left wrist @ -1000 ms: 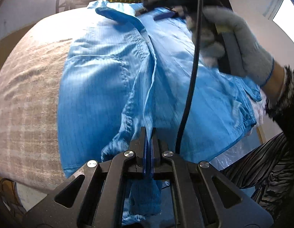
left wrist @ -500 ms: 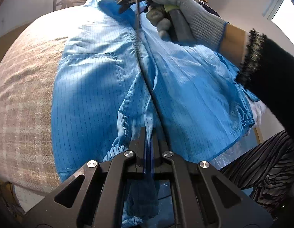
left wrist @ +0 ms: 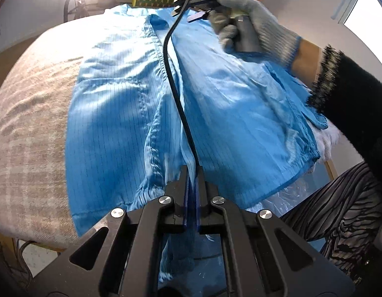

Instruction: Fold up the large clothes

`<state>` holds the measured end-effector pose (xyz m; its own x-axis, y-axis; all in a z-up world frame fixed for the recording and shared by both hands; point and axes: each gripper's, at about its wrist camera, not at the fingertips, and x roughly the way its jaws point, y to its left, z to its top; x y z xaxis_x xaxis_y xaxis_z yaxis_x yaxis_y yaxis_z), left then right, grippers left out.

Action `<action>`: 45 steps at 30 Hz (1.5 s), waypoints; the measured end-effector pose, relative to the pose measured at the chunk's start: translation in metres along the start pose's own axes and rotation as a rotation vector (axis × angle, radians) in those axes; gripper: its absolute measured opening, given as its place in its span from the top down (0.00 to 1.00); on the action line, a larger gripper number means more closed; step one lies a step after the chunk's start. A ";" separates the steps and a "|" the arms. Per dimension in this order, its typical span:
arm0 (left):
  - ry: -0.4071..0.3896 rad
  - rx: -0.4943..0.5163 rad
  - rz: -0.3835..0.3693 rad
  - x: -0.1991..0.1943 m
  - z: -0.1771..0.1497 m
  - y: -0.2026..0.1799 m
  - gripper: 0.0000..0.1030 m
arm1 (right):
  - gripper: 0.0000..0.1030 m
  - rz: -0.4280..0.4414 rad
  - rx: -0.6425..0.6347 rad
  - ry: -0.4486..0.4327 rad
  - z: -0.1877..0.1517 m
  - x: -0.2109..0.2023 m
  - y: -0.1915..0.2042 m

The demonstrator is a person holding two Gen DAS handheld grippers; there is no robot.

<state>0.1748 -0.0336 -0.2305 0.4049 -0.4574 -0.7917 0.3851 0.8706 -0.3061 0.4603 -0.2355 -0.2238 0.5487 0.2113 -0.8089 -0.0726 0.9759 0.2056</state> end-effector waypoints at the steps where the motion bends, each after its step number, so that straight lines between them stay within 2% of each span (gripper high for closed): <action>1: -0.008 0.004 -0.002 -0.007 -0.004 -0.001 1.00 | 0.61 0.028 -0.007 -0.010 -0.002 -0.011 0.001; 5: -0.024 0.016 -0.046 -0.029 -0.021 -0.007 1.00 | 0.61 0.117 -0.034 -0.058 -0.015 -0.066 0.001; 10: -0.045 0.015 -0.046 -0.052 -0.042 -0.008 1.00 | 0.59 0.196 -0.055 -0.102 -0.040 -0.136 0.001; 16: -0.167 -0.139 -0.016 -0.085 -0.042 0.027 1.00 | 0.61 0.296 -0.097 -0.110 -0.095 -0.194 0.006; 18: -0.184 -0.176 0.017 -0.087 -0.039 0.040 1.00 | 0.68 0.331 -0.102 -0.088 -0.119 -0.203 0.011; 21: -0.153 -0.217 0.038 -0.073 -0.034 0.056 1.00 | 0.69 0.377 -0.112 -0.052 -0.149 -0.200 0.020; 24: -0.099 -0.254 0.058 -0.053 -0.035 0.066 1.00 | 0.71 0.394 -0.146 0.014 -0.173 -0.181 0.041; 33: -0.005 -0.214 0.083 -0.016 -0.045 0.056 1.00 | 0.73 0.388 -0.326 0.211 -0.225 -0.103 0.112; 36: -0.003 -0.206 0.064 -0.016 -0.046 0.055 1.00 | 0.73 0.352 -0.392 0.264 -0.241 -0.089 0.116; 38: 0.012 -0.183 0.053 -0.012 -0.046 0.051 1.00 | 0.73 0.291 -0.449 0.276 -0.249 -0.087 0.114; 40: 0.023 -0.146 0.072 -0.008 -0.047 0.043 1.00 | 0.74 0.234 -0.479 0.282 -0.254 -0.085 0.108; 41: 0.022 -0.132 0.083 -0.009 -0.046 0.041 1.00 | 0.78 0.219 -0.480 0.287 -0.256 -0.083 0.103; 45: -0.001 -0.144 0.078 -0.021 -0.043 0.041 1.00 | 0.76 0.263 -0.441 0.271 -0.252 -0.092 0.094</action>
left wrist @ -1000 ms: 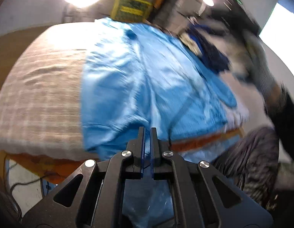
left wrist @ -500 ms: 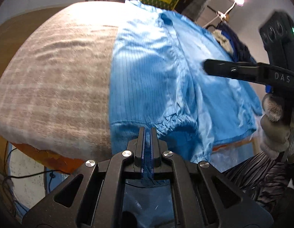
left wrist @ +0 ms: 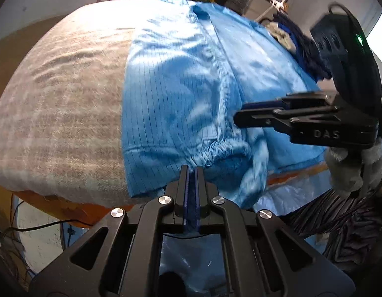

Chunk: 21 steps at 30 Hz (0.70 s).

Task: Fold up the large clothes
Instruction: 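Open the left gripper and withdraw both tools from the coat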

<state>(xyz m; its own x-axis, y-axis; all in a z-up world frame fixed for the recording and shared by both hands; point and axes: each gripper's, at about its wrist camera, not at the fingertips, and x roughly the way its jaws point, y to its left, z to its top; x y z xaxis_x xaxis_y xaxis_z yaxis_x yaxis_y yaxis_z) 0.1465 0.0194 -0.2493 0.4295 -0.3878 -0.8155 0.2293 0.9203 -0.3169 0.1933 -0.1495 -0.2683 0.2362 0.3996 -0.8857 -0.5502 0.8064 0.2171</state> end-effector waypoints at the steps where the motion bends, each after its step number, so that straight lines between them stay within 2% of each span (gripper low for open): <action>1: -0.018 0.000 0.005 -0.006 0.002 0.000 1.00 | 0.76 0.019 0.010 -0.016 -0.001 -0.007 -0.002; 4: -0.098 0.011 0.024 -0.028 0.008 -0.004 1.00 | 0.70 0.039 0.024 -0.085 -0.001 -0.035 -0.001; 6: -0.158 0.003 0.044 -0.040 0.014 -0.005 1.00 | 0.61 0.003 0.028 -0.150 -0.006 -0.057 0.001; 9: -0.223 -0.025 0.013 -0.052 0.020 -0.009 1.00 | 0.49 -0.042 0.073 -0.249 -0.019 -0.089 -0.001; 12: -0.269 0.006 -0.015 -0.058 0.026 -0.028 1.00 | 0.48 -0.067 0.151 -0.307 -0.042 -0.115 -0.010; 17: -0.251 0.110 -0.053 -0.049 0.034 -0.076 0.96 | 0.47 -0.147 0.292 -0.372 -0.084 -0.162 -0.038; 21: -0.218 0.193 -0.082 -0.036 0.037 -0.114 0.95 | 0.38 -0.169 0.403 -0.429 -0.109 -0.195 -0.070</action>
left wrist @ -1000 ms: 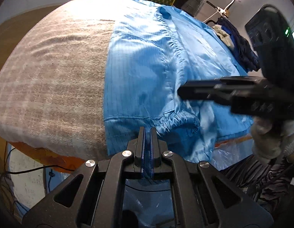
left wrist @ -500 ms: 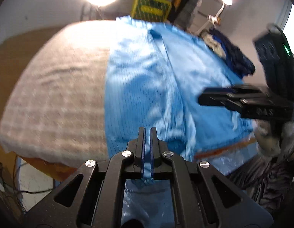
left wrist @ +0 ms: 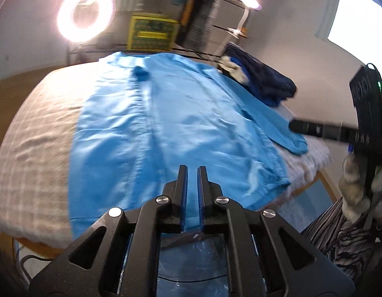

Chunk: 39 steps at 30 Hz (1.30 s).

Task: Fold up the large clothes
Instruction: 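Open the left gripper and withdraw both tools from the coat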

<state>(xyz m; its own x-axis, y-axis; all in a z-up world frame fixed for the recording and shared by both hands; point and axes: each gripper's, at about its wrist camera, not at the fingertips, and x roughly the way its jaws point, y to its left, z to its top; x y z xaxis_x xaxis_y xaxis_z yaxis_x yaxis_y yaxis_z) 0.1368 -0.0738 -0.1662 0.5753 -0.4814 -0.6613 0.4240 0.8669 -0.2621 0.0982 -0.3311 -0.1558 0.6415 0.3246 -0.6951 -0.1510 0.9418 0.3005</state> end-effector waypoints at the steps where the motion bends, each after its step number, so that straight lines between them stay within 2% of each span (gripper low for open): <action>1: 0.012 0.015 -0.017 0.005 0.003 -0.009 0.95 | 0.37 -0.013 0.028 -0.010 0.002 -0.007 -0.011; 5: 0.048 0.045 -0.072 0.021 0.010 -0.037 0.94 | 0.32 -0.026 0.113 -0.028 0.007 -0.027 -0.046; 9: 0.092 0.057 -0.134 0.042 0.014 -0.061 0.94 | 0.22 -0.107 0.113 -0.060 0.007 -0.037 -0.082; 11: 0.120 0.052 -0.153 0.055 0.015 -0.072 0.94 | 0.22 -0.131 0.160 -0.051 0.007 -0.038 -0.110; 14: 0.163 0.052 -0.181 0.075 0.015 -0.089 0.94 | 0.22 -0.109 0.268 -0.037 0.007 -0.040 -0.151; 19: 0.221 0.098 -0.204 0.101 0.014 -0.117 0.94 | 0.22 -0.283 0.345 -0.028 0.005 -0.044 -0.214; 22: 0.241 0.104 -0.214 0.115 0.016 -0.128 0.94 | 0.22 -0.349 0.410 -0.010 -0.004 -0.045 -0.252; 27: 0.280 0.101 -0.240 0.141 0.017 -0.141 0.94 | 0.22 -0.349 0.549 0.054 -0.028 -0.036 -0.309; 33: 0.316 0.065 -0.235 0.165 0.015 -0.148 0.94 | 0.22 -0.292 0.584 0.095 -0.038 -0.017 -0.324; 35: 0.322 0.031 -0.245 0.160 0.014 -0.145 0.94 | 0.22 -0.284 0.587 0.114 -0.038 -0.007 -0.327; 37: 0.296 0.019 -0.218 0.148 0.012 -0.144 0.94 | 0.22 -0.293 0.577 0.113 -0.036 0.000 -0.325; 39: 0.270 -0.002 -0.194 0.130 0.002 -0.147 0.94 | 0.38 -0.281 0.561 0.118 -0.030 0.005 -0.323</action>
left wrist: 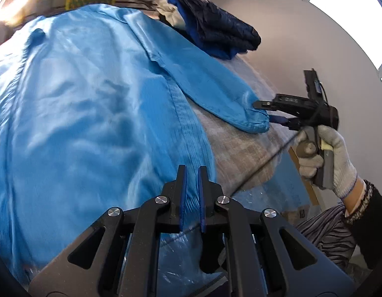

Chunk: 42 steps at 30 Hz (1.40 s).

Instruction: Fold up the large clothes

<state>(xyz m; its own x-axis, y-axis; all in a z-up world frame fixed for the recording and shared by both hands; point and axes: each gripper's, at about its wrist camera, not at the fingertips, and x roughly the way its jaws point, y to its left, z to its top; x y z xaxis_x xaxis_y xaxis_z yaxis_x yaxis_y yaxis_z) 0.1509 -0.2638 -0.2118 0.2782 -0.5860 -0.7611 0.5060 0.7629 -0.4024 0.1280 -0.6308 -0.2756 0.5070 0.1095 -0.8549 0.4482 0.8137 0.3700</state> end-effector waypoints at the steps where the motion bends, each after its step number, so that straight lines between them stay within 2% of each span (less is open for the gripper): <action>1: -0.011 -0.031 -0.011 -0.006 -0.010 -0.005 0.94 | 0.41 0.005 -0.006 0.005 0.001 0.002 0.002; 5: -0.047 -0.126 -0.066 -0.024 -0.044 -0.030 0.94 | 0.73 0.010 -0.033 0.021 0.004 0.006 0.005; 8: -0.061 -0.167 -0.108 -0.028 -0.059 -0.051 0.94 | 0.84 0.043 -0.008 0.033 0.004 0.007 0.000; 9: -0.065 -0.151 -0.109 -0.027 -0.059 -0.060 0.94 | 0.87 0.051 -0.003 0.035 0.004 0.006 -0.002; 12: -0.103 -0.066 -0.010 -0.022 -0.047 -0.068 0.94 | 0.89 0.068 0.006 0.027 0.005 0.002 -0.005; 15: -0.132 -0.084 0.046 -0.014 -0.026 -0.047 0.94 | 0.90 0.084 -0.010 0.001 0.009 -0.009 0.000; 18: -0.168 -0.069 0.153 0.001 -0.004 -0.025 0.94 | 0.90 0.104 -0.044 -0.036 0.012 -0.022 0.010; 21: -0.145 -0.077 0.186 0.022 0.008 -0.009 0.94 | 0.90 0.126 -0.061 -0.068 0.017 -0.032 0.022; 27: -0.046 -0.068 0.154 0.070 0.010 -0.006 0.94 | 0.90 0.160 -0.147 -0.156 0.019 -0.063 0.054; 29: -0.069 -0.065 0.139 0.074 0.010 -0.011 0.94 | 0.90 0.163 -0.185 -0.194 0.019 -0.075 0.065; 31: -0.048 -0.066 0.058 0.083 0.011 -0.016 0.94 | 0.91 0.183 -0.207 -0.223 0.020 -0.086 0.072; 33: -0.059 -0.003 0.087 0.086 0.010 -0.027 0.94 | 0.91 0.200 -0.224 -0.250 0.022 -0.096 0.079; 34: -0.056 0.015 0.077 0.086 0.009 -0.029 0.94 | 0.91 0.207 -0.234 -0.263 0.022 -0.101 0.084; 37: -0.033 -0.024 0.011 0.081 0.012 -0.019 0.94 | 0.91 0.226 -0.260 -0.285 0.023 -0.109 0.096; 42: -0.107 -0.081 0.004 0.033 0.012 0.001 0.94 | 0.91 0.195 -0.368 -0.308 0.013 -0.112 0.125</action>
<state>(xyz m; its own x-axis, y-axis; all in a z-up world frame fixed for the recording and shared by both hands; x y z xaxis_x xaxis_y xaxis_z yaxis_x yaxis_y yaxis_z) 0.1703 -0.2860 -0.2308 0.3683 -0.6052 -0.7058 0.4379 0.7826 -0.4425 0.1370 -0.5491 -0.1288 0.7733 0.1514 -0.6157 0.0629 0.9480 0.3121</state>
